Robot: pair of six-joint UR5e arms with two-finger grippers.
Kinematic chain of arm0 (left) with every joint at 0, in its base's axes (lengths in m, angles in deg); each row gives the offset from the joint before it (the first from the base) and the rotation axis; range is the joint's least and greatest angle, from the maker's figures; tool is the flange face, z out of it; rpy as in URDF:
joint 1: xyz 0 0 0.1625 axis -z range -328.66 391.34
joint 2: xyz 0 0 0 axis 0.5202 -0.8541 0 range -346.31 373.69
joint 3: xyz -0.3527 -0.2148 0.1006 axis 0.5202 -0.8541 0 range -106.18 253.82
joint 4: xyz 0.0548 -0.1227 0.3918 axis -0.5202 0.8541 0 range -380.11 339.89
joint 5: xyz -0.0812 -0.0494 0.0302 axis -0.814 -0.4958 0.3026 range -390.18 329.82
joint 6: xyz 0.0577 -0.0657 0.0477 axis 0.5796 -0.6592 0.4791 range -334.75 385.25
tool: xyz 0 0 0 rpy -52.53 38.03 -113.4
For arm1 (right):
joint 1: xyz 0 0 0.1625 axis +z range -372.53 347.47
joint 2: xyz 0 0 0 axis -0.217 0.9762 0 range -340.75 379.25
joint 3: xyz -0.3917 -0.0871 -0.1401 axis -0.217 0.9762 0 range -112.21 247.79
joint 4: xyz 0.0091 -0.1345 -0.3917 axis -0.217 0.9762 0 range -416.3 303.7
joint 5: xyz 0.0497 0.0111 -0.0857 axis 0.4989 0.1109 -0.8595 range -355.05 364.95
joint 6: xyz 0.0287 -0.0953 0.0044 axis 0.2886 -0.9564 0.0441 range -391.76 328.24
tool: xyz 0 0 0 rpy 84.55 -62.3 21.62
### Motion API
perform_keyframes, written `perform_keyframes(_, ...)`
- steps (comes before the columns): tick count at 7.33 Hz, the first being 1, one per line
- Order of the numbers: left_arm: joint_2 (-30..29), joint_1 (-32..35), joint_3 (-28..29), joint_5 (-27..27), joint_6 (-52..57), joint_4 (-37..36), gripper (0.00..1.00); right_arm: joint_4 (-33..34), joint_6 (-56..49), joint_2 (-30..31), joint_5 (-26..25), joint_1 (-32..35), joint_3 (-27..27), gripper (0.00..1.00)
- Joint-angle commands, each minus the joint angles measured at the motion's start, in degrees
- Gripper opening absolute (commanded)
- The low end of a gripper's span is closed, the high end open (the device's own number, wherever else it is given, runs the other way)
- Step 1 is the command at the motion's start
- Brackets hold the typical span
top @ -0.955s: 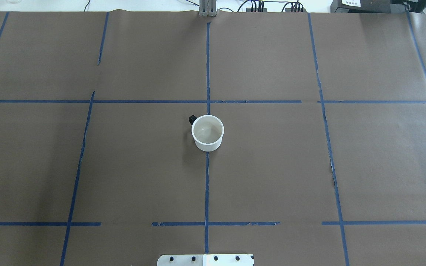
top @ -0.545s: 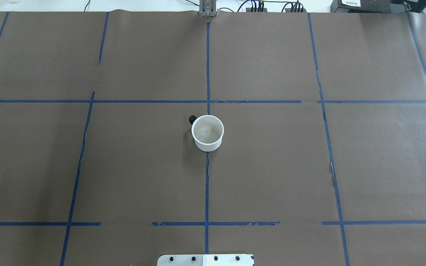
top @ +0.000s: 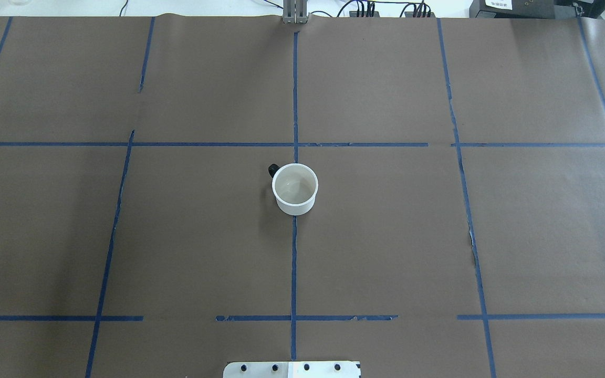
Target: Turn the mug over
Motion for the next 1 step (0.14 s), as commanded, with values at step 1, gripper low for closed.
perform_keyframes(1, 0.0, 0.0, 0.1, 0.0, 0.0, 0.0, 1.00, 0.0, 0.0, 0.0, 0.0, 0.0, 0.0, 1.00)
